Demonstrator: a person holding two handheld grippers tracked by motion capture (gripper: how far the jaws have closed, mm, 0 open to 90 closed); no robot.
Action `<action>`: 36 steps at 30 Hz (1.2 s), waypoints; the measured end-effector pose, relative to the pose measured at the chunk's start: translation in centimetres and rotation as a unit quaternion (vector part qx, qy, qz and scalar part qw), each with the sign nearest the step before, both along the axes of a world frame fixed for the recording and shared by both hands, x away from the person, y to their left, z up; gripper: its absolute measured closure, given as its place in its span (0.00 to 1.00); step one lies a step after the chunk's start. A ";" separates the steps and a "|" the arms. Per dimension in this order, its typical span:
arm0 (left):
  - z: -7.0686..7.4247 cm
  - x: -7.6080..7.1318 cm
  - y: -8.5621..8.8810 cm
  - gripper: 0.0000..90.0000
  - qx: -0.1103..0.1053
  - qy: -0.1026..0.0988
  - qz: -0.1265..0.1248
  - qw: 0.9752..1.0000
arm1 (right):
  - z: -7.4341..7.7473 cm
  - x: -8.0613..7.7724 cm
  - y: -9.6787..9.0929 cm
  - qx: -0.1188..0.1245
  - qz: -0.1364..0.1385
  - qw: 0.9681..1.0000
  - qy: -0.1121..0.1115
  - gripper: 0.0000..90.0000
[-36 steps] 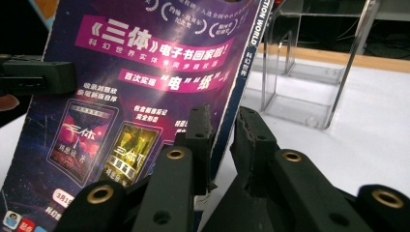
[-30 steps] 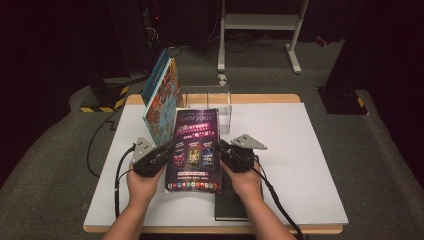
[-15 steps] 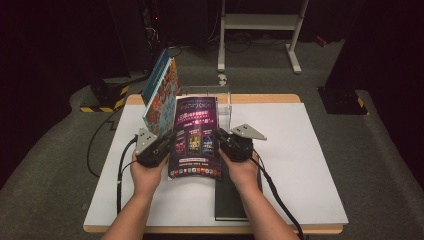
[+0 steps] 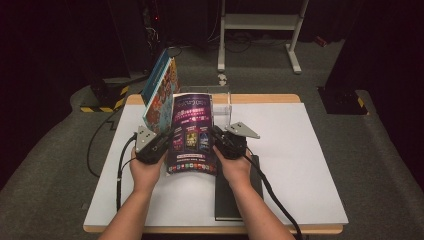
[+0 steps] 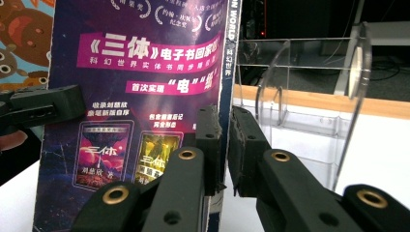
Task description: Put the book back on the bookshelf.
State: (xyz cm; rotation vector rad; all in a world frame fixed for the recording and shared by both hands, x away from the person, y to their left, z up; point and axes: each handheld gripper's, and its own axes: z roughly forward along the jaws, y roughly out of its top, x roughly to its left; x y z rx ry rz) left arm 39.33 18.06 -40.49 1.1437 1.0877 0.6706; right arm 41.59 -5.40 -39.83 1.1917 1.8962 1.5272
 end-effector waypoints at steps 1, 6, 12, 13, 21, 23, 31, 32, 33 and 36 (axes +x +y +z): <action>0.0 0.0 0.0 0.93 0.000 0.000 0.000 1.000 | 0.0 0.0 0.2 0.000 0.000 1.000 -0.002 0.92; -0.4 0.0 0.2 0.93 0.005 -0.004 0.003 1.000 | -0.3 0.0 0.8 -0.005 -0.002 1.000 -0.005 0.92; -1.2 0.0 0.2 0.93 0.008 -0.002 0.005 1.000 | -1.1 -0.1 1.1 -0.011 -0.002 1.000 -0.007 0.92; -1.3 0.0 0.2 0.93 0.008 -0.003 0.005 1.000 | -1.2 -0.1 1.2 -0.012 -0.003 1.000 -0.006 0.92; -1.4 -0.5 0.5 0.92 0.000 -0.008 0.004 1.000 | -1.4 -0.8 0.9 -0.010 -0.001 1.000 -0.016 0.92; -1.4 -0.8 0.6 0.92 -0.005 -0.010 0.003 1.000 | -1.4 -1.1 0.7 -0.008 0.000 1.000 -0.019 0.92; -1.4 -2.4 1.2 0.90 -0.019 -0.014 -0.002 1.000 | -1.4 -2.8 -0.1 -0.004 0.011 1.000 -0.028 0.92; -1.5 -2.6 1.3 0.90 -0.021 -0.014 -0.003 1.000 | -1.4 -3.0 -0.2 -0.005 0.012 0.999 -0.030 0.92; -1.5 -2.8 1.3 0.90 -0.022 -0.015 -0.003 1.000 | -1.4 -3.3 -0.2 -0.008 0.014 0.999 -0.034 0.92; -1.5 -3.5 1.5 0.90 -0.025 -0.016 -0.004 1.000 | -1.4 -3.9 -0.3 -0.009 0.019 0.999 -0.040 0.92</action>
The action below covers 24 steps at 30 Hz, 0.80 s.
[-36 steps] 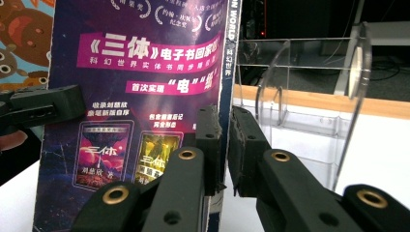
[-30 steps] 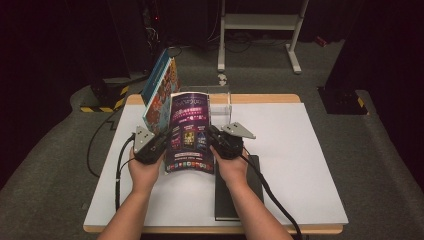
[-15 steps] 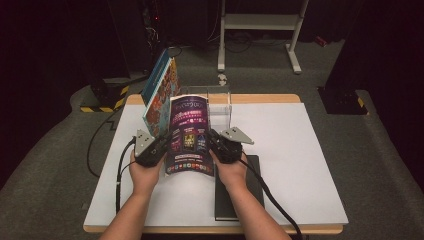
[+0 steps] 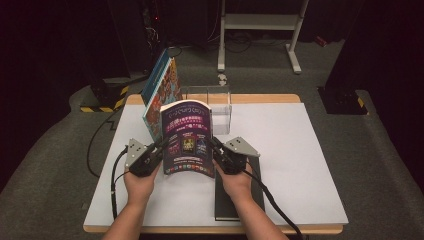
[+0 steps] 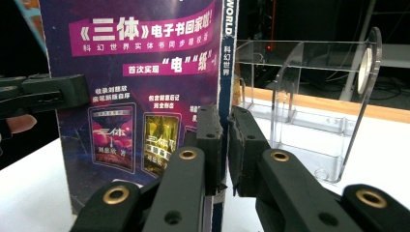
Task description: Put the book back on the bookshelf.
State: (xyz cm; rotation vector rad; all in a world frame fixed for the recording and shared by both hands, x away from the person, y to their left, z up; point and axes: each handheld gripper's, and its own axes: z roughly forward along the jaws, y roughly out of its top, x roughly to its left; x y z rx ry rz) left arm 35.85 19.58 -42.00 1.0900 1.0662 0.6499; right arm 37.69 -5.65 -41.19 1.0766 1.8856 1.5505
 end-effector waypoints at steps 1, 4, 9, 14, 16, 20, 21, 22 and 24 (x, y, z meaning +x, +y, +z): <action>0.0 -0.2 0.1 0.90 0.001 0.000 -0.001 1.000 | 0.0 -0.2 0.0 0.000 0.001 1.000 0.000 0.92; -0.1 -0.8 0.3 0.89 0.001 -0.002 -0.002 1.000 | 0.0 -0.9 -0.1 -0.001 0.006 1.000 -0.006 0.92; -0.3 -1.8 0.8 0.86 0.002 -0.001 -0.004 1.000 | -0.1 -2.0 -0.2 -0.005 0.010 1.000 -0.017 0.92; -0.5 -2.5 1.1 0.83 0.004 -0.002 -0.004 1.000 | -0.4 -2.8 -0.4 -0.004 0.013 1.000 -0.026 0.91; -0.6 -2.7 1.2 0.82 0.005 -0.002 -0.005 1.000 | -0.5 -3.2 -0.5 -0.006 0.016 0.999 -0.030 0.91; -0.8 -3.1 1.4 0.80 0.008 -0.003 -0.005 1.000 | -0.5 -3.8 -0.6 -0.007 0.021 0.999 -0.032 0.90; -0.8 -3.1 1.4 0.79 0.008 -0.003 -0.005 1.000 | -0.6 -3.9 -0.6 -0.006 0.022 0.999 -0.032 0.90; -0.8 -3.3 1.4 0.78 0.009 -0.004 -0.005 1.000 | -0.6 -4.0 -0.6 -0.005 0.024 0.999 -0.032 0.90; -0.9 -3.4 1.4 0.77 0.006 -0.005 -0.004 1.000 | -0.7 -4.1 -0.8 -0.004 0.025 0.999 -0.033 0.89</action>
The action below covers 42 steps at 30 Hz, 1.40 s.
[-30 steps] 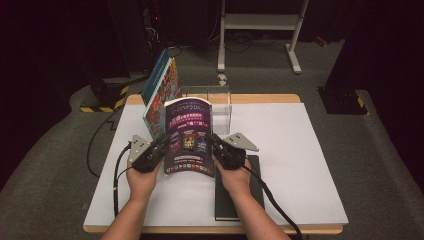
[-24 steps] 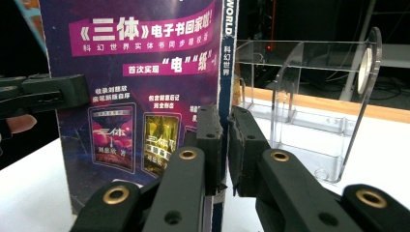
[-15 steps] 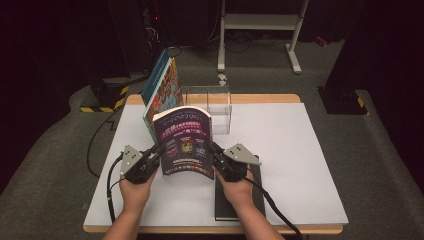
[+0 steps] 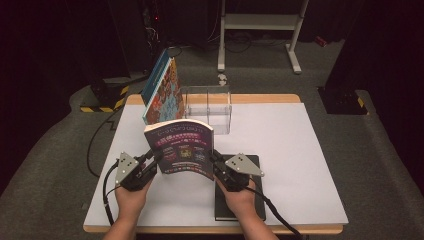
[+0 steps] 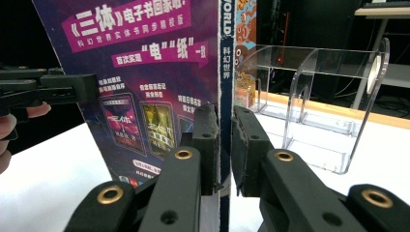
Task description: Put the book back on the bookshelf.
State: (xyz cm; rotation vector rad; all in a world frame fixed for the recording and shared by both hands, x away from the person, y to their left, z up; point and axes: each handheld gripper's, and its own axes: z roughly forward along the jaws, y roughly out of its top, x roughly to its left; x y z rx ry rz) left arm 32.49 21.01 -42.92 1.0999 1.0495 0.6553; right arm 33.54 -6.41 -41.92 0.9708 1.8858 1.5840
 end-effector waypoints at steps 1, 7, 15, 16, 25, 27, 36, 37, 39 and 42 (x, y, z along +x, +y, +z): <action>-0.1 0.0 0.0 0.76 0.001 -0.001 0.000 1.000 | -0.1 -0.1 -0.1 0.000 0.001 1.000 -0.001 0.89; -0.4 0.2 0.1 0.68 0.000 0.002 0.006 1.000 | -0.3 -0.9 -0.2 -0.003 0.010 1.000 -0.009 0.88; -0.8 0.6 0.0 0.55 -0.016 0.012 0.002 1.000 | -0.3 -0.6 0.4 -0.017 0.052 0.998 -0.020 0.68; -0.9 0.7 0.0 0.55 -0.014 0.013 0.001 1.000 | 0.0 -0.1 0.5 -0.016 0.053 0.998 -0.021 0.67; -1.3 0.8 0.0 0.54 -0.004 0.021 -0.006 1.000 | 0.7 1.3 0.1 -0.014 0.075 0.997 -0.015 0.92; -1.3 0.7 0.0 0.54 -0.005 0.022 -0.006 1.000 | 0.7 1.0 0.2 -0.020 0.076 0.997 -0.024 0.92; -1.3 0.7 0.2 0.54 -0.006 0.022 -0.003 1.000 | 0.2 -0.5 0.0 -0.014 0.064 0.997 -0.040 0.93; -1.3 0.7 0.2 0.54 -0.005 0.021 -0.003 1.000 | 0.2 -0.7 -0.1 -0.005 0.059 0.997 -0.039 0.93; -1.3 0.8 0.3 0.53 -0.009 0.020 -0.002 1.000 | 0.3 -0.8 -0.2 0.001 0.053 0.998 -0.042 0.93; -1.2 0.8 0.3 0.53 -0.013 0.020 0.000 1.000 | 0.4 -0.8 -0.2 0.012 0.042 0.998 -0.040 0.93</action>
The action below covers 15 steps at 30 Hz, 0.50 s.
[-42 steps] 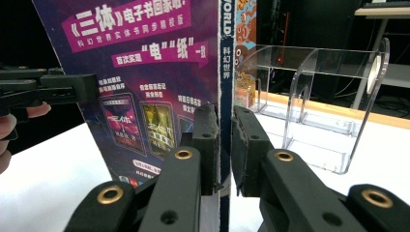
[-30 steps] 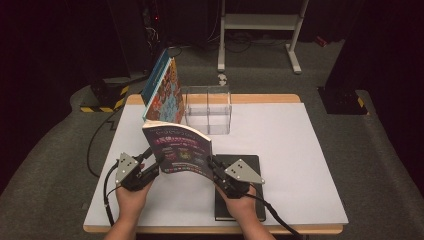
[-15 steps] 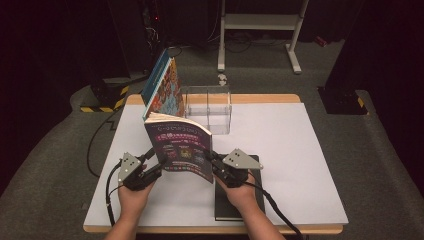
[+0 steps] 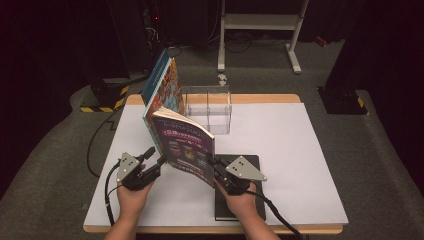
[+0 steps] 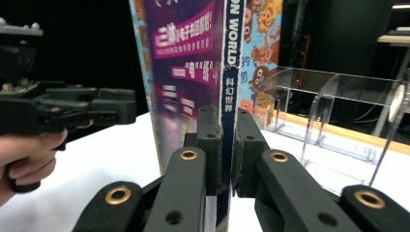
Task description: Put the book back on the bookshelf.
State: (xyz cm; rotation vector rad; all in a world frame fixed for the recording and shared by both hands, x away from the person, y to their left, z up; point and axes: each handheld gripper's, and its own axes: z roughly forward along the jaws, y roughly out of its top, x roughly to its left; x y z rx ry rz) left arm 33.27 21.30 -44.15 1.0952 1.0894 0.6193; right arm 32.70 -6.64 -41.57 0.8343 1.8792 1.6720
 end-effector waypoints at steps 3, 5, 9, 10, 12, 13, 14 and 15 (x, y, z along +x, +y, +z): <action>0.0 0.0 0.1 0.53 0.000 0.000 0.000 1.000 | 0.1 0.0 0.2 0.006 -0.011 1.000 -0.005 0.93; 0.1 0.0 0.1 0.53 -0.002 0.000 0.001 1.000 | 0.3 0.2 0.3 0.011 -0.021 1.000 -0.005 0.93; 0.1 0.1 0.3 0.53 0.000 0.001 0.003 1.000 | 0.5 1.0 0.6 0.017 -0.040 0.999 -0.010 0.93; 0.1 0.1 0.3 0.53 -0.001 0.001 0.004 1.000 | 0.6 1.3 0.7 0.019 -0.044 0.999 -0.009 0.93; 0.0 0.2 0.4 0.53 -0.003 0.003 0.005 1.000 | 0.7 1.9 0.8 0.024 -0.052 0.998 -0.008 0.93; 0.0 0.2 0.4 0.53 -0.004 0.003 0.005 1.000 | 0.7 2.2 1.0 0.025 -0.055 0.998 -0.007 0.93; 0.0 0.2 0.5 0.53 -0.004 0.004 0.005 1.000 | 0.7 2.5 1.1 0.027 -0.058 0.998 -0.007 0.93; 0.0 0.2 0.5 0.53 -0.004 0.004 0.005 1.000 | 0.7 2.7 1.4 0.029 -0.061 0.998 -0.007 0.93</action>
